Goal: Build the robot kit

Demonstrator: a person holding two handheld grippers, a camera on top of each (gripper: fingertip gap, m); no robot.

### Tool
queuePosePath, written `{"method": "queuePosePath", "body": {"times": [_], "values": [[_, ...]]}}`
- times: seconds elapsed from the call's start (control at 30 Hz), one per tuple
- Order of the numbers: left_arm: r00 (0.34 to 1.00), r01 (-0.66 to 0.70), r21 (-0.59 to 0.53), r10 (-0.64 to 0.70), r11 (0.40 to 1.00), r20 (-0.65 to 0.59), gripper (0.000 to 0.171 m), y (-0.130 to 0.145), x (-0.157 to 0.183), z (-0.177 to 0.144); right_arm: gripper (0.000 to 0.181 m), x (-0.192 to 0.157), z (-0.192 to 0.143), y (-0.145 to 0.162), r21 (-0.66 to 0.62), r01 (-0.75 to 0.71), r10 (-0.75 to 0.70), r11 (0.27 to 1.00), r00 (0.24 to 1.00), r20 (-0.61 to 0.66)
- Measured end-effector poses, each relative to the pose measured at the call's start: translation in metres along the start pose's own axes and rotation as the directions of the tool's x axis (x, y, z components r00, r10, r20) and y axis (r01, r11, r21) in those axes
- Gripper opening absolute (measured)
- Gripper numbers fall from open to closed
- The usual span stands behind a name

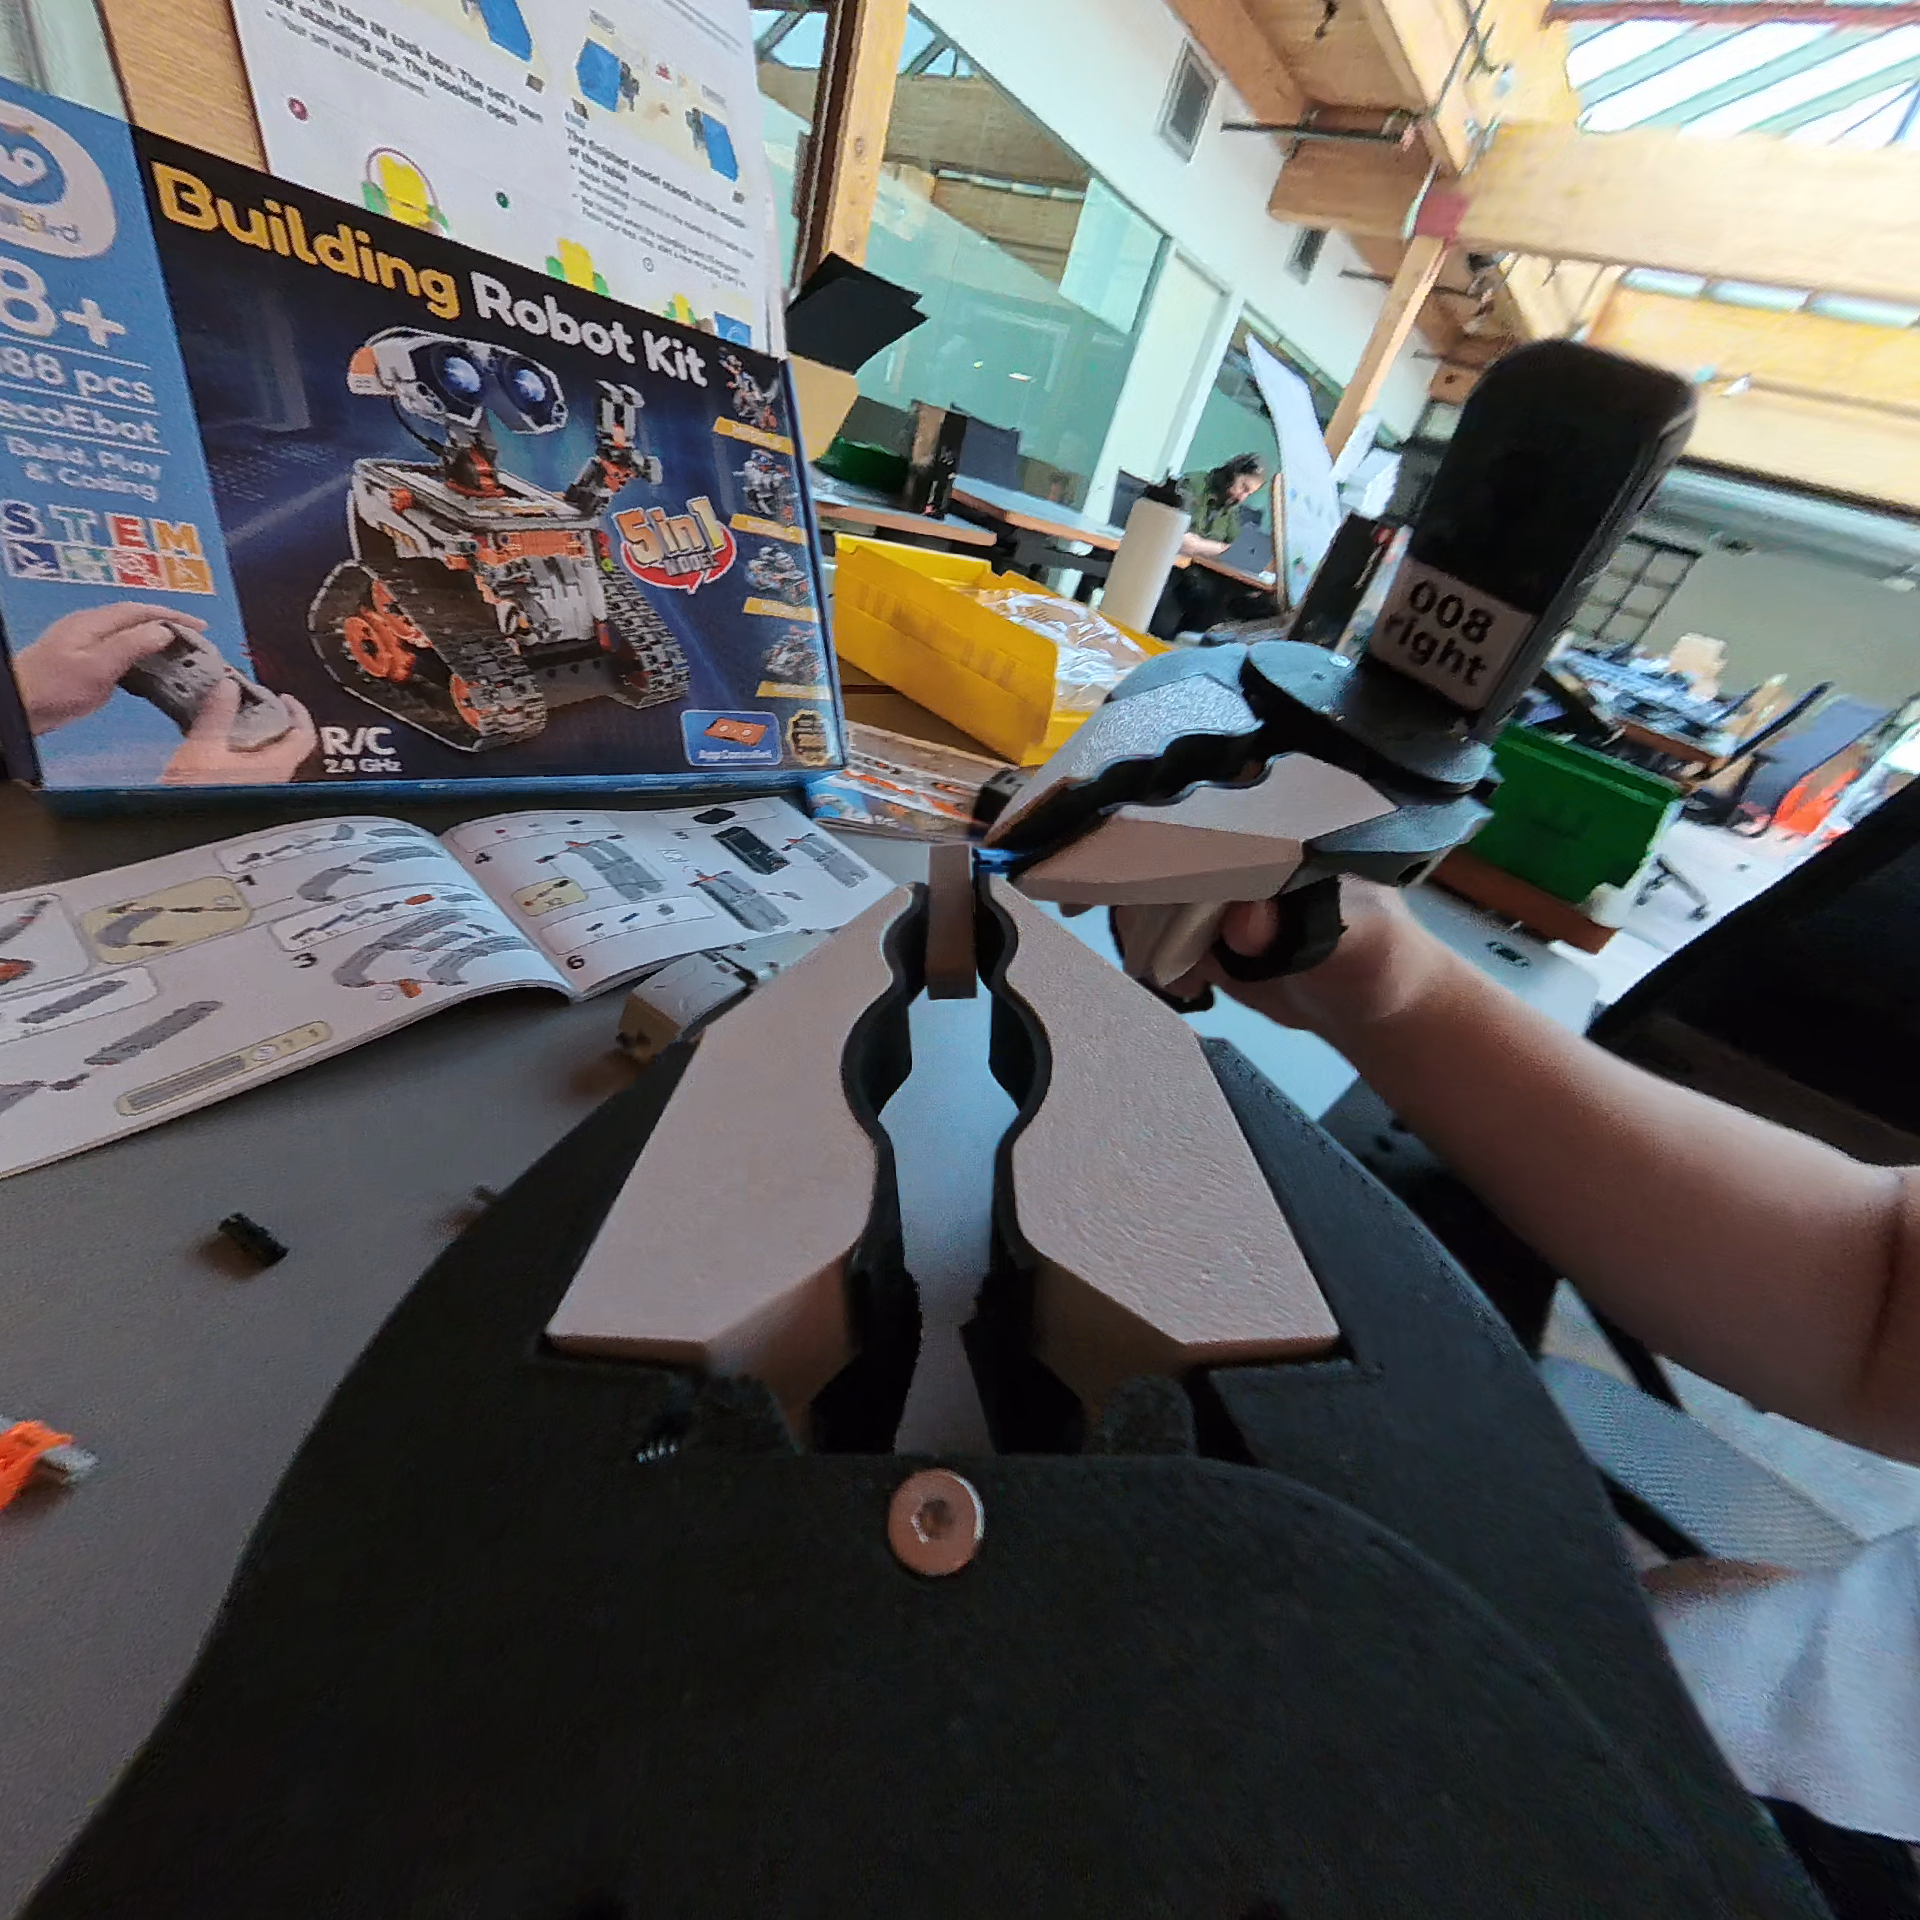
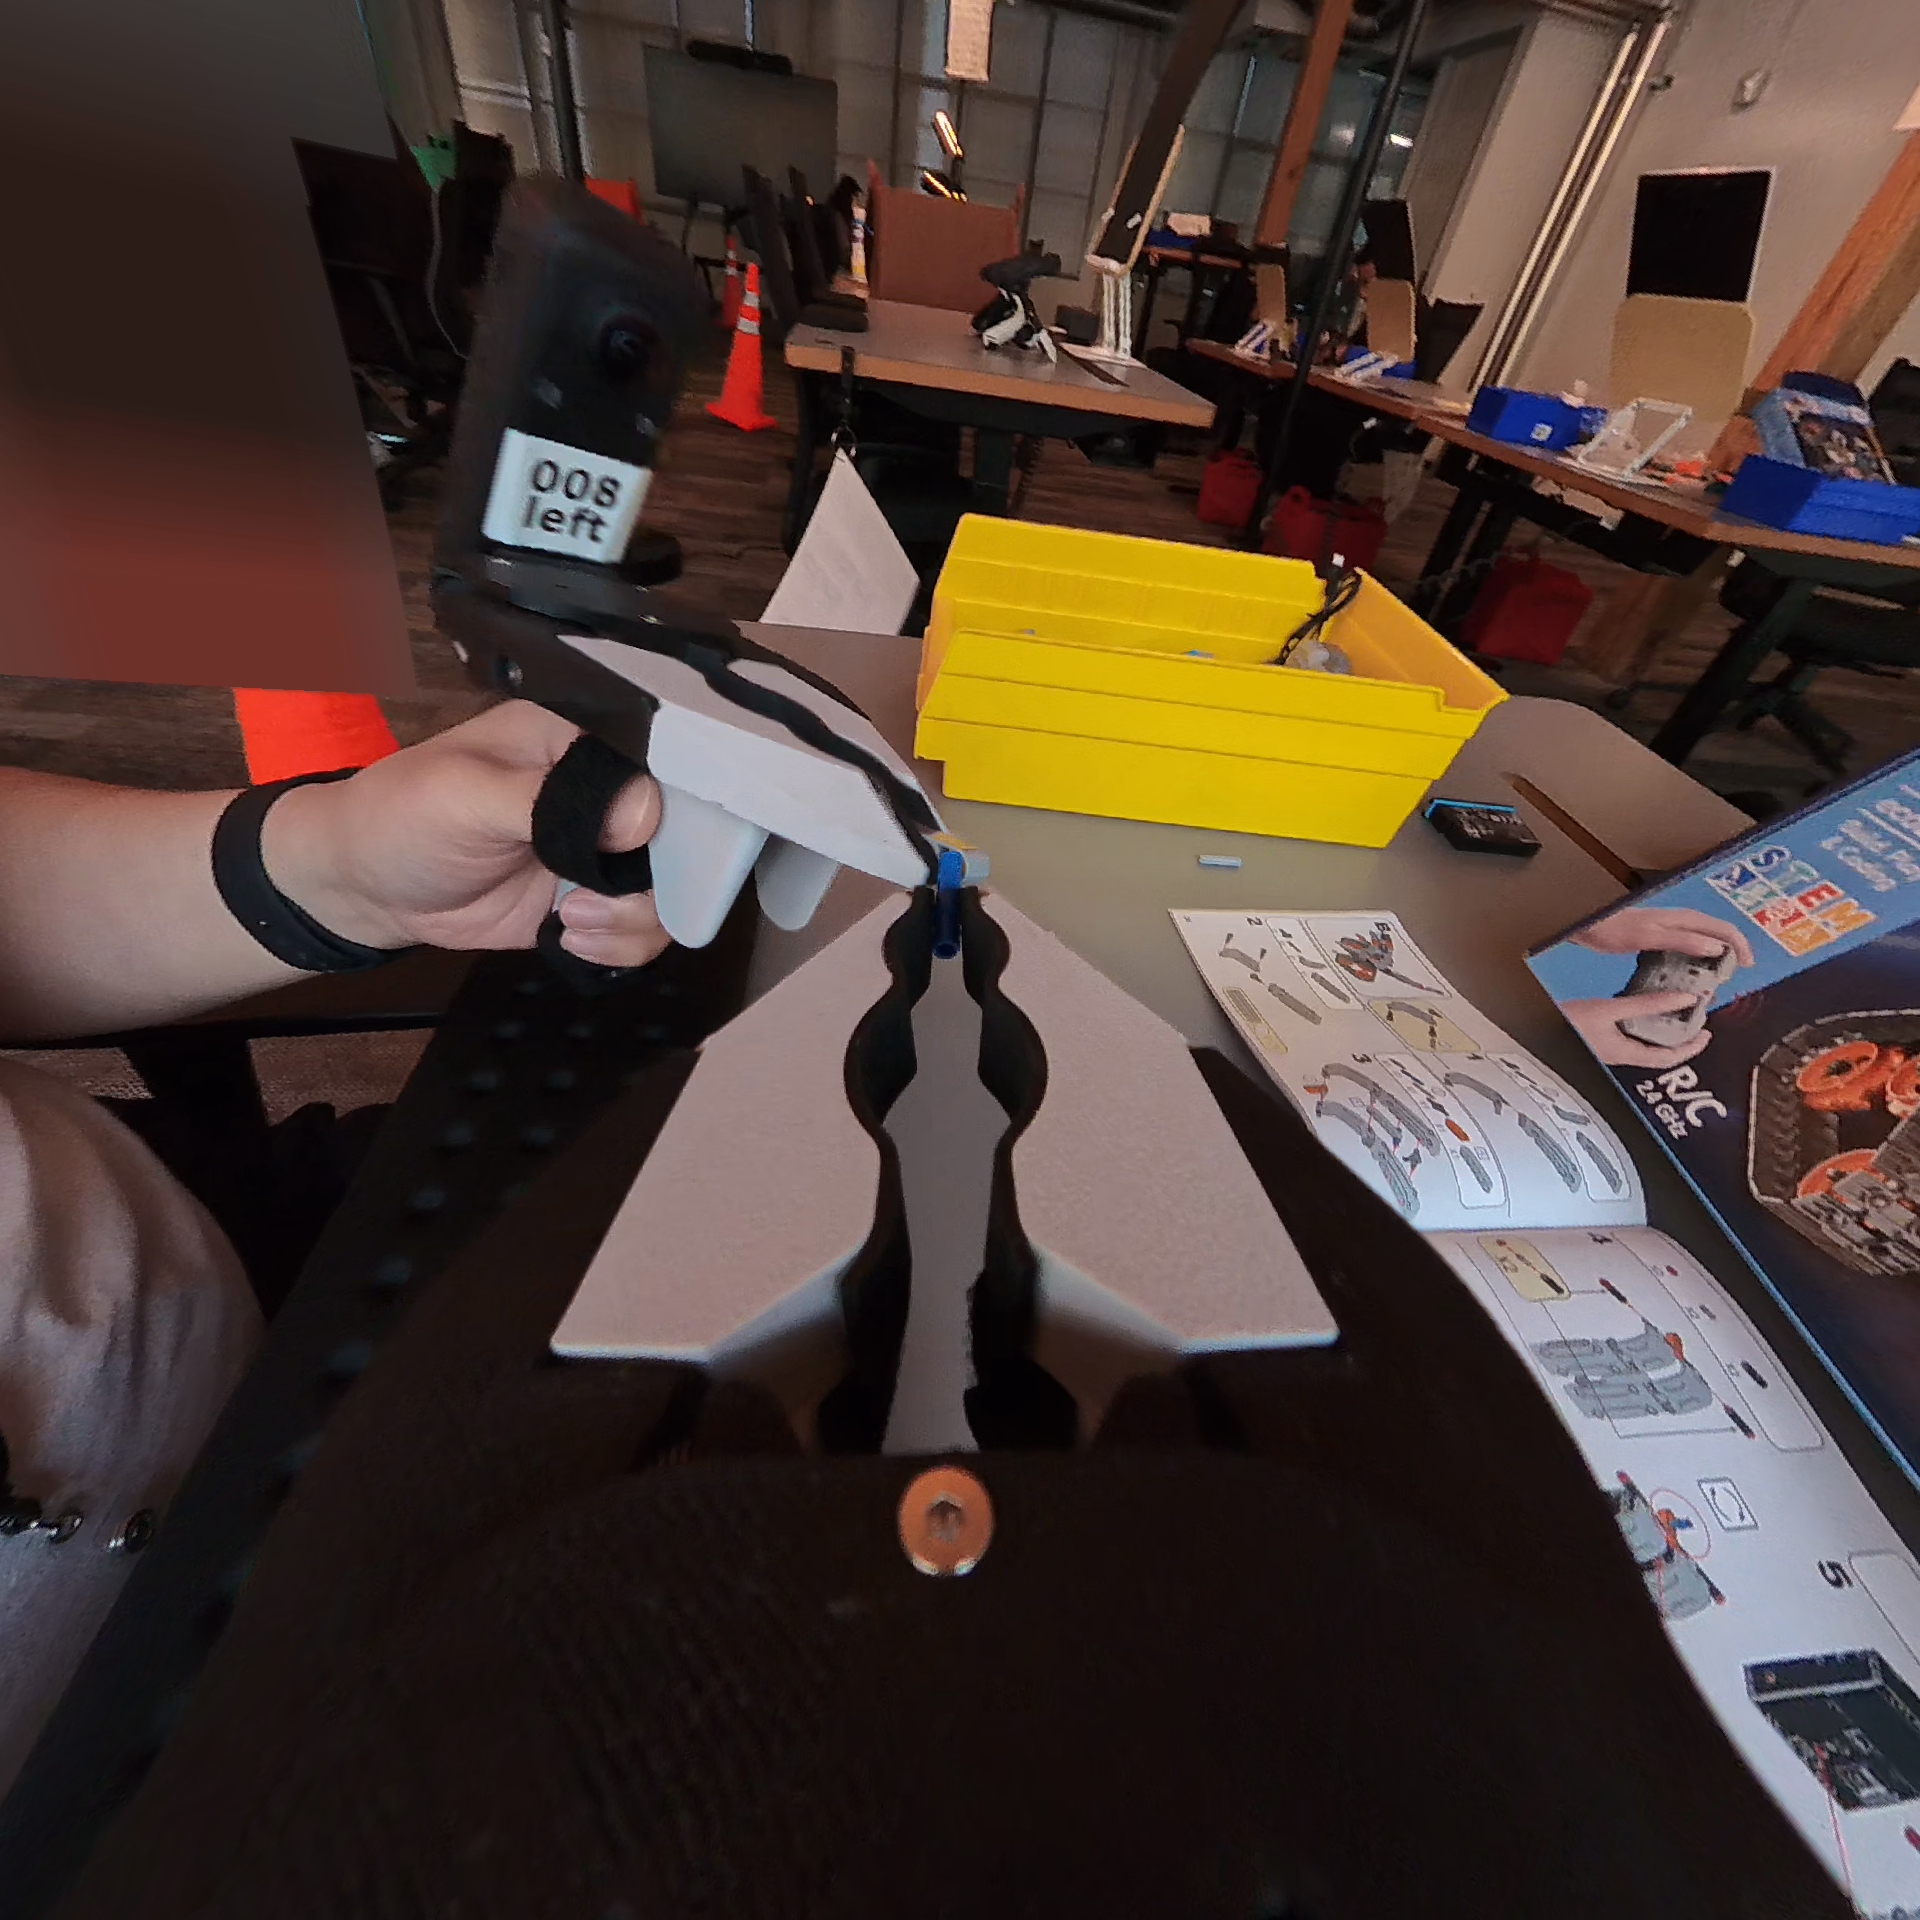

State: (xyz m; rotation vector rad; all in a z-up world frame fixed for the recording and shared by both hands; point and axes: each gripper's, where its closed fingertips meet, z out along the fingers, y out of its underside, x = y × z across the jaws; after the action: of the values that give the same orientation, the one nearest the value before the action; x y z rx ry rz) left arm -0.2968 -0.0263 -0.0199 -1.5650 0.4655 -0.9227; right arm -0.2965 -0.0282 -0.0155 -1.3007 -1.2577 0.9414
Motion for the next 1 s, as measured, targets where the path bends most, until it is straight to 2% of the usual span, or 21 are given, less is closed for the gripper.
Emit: {"method": "queuePosePath", "body": {"times": [0.17,0.3,0.8,0.93,1.0], "values": [[0.983,-0.136,-0.086,0.145,0.987,0.111,0.006,0.010,-0.011,0.002,0.003,0.005,0.005,0.012,-0.059,-0.029,0.026,0.998,0.999,-0.047],[0.968,-0.175,-0.155,0.199,0.972,0.153,0.006,0.020,-0.018,0.004,0.003,0.007,0.008,0.024,-0.097,-0.064,0.057,0.993,0.996,-0.073],[0.968,-0.112,-0.211,0.154,0.971,0.196,0.006,0.034,-0.027,0.005,0.003,0.010,0.014,0.034,-0.104,-0.084,0.073,0.991,0.992,-0.104],[0.983,-0.080,-0.216,0.113,0.973,0.148,0.006,0.040,-0.019,0.009,0.003,0.010,0.014,0.028,-0.067,-0.076,0.068,0.995,0.992,-0.109],[0.984,-0.065,-0.214,0.098,0.975,0.148,0.006,0.042,-0.016,0.013,0.003,0.010,0.016,0.034,-0.108,-0.059,0.046,0.992,0.992,-0.117]]}}
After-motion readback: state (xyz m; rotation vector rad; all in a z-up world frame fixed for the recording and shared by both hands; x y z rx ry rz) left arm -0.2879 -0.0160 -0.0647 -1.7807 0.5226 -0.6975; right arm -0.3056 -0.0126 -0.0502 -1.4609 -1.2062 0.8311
